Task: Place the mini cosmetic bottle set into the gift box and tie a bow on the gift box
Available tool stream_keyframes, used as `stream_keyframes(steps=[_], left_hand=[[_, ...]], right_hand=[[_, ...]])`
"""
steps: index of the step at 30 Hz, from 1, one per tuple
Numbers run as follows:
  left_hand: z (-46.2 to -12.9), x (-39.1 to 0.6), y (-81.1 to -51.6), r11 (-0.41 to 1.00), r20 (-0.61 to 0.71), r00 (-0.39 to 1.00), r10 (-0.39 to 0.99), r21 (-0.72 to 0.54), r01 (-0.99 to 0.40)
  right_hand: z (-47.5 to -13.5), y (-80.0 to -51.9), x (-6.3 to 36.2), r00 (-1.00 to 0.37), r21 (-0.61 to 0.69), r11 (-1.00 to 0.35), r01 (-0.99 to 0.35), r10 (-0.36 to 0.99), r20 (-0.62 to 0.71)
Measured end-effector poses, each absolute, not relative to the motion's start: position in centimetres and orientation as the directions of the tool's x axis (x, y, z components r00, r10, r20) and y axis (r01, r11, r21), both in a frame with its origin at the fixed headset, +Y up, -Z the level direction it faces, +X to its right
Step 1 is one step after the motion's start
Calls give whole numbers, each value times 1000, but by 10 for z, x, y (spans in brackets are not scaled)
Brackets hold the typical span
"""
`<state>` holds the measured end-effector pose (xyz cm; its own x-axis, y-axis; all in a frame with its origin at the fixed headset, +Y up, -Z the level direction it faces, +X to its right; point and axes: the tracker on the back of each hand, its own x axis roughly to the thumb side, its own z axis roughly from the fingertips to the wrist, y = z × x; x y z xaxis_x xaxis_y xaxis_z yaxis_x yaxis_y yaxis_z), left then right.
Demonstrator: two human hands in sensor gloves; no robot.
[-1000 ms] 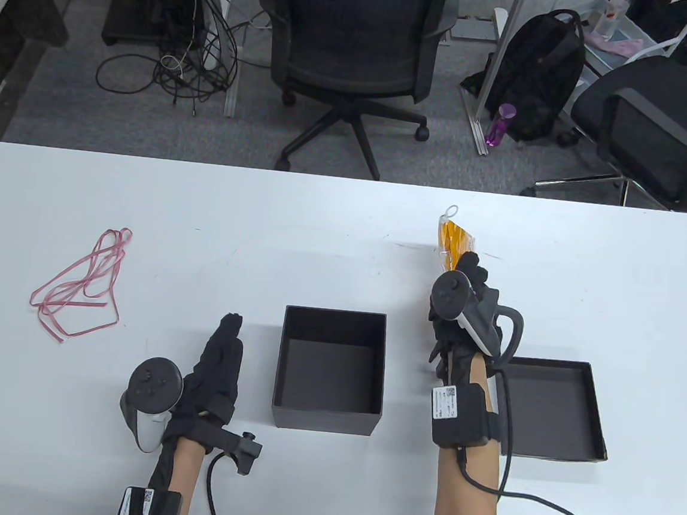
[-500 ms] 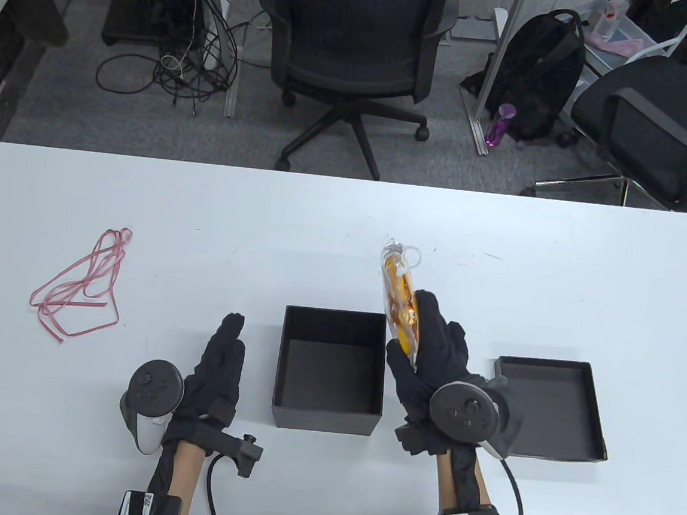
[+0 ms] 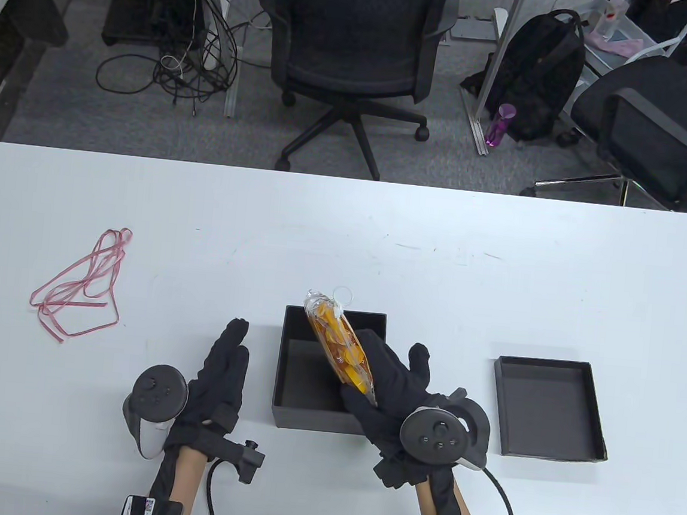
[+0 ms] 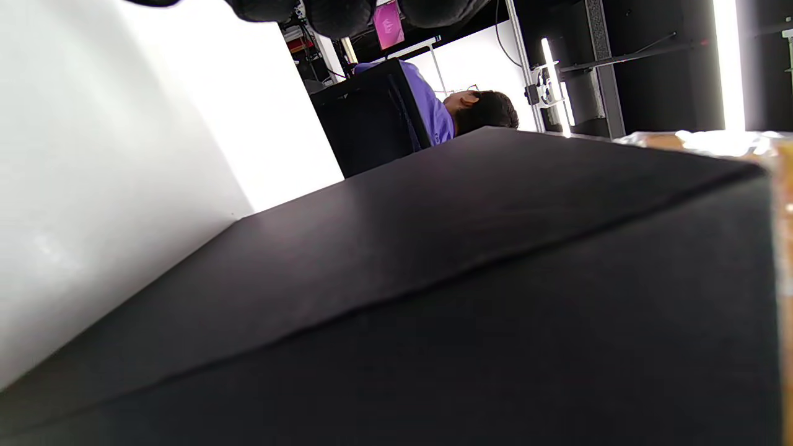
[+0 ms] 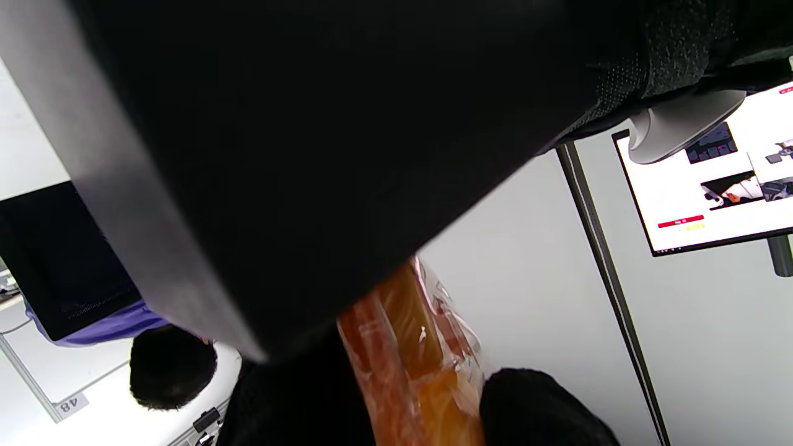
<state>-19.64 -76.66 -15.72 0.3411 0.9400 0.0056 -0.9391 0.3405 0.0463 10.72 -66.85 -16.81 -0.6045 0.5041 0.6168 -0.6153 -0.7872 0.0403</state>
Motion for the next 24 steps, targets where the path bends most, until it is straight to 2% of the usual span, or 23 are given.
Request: stream_keyframes(steps=[9,12,15,19,24], left_hand=[[-156,-199,-769,355,-10,355,935,52,-933],[-156,-201,-771,355,-24,354,935,52,-934],[-157,-201,-772,360,-31,359,933,48,-932],[-157,-199,-772,370,-25,369,929,41,-928],[-158,-198,-774,384,-31,384,923,25,-923]], right_hand=[[-174,-688,106,-614,120,-810,-573,522,591],[-172,-693,101,-637,110,-834,-540,491,594],[-170,-699,94,-677,103,-887,-450,414,609],[-169,-698,93,-664,113,-866,-488,452,596],[-168,-693,93,-665,86,-871,-483,429,611]])
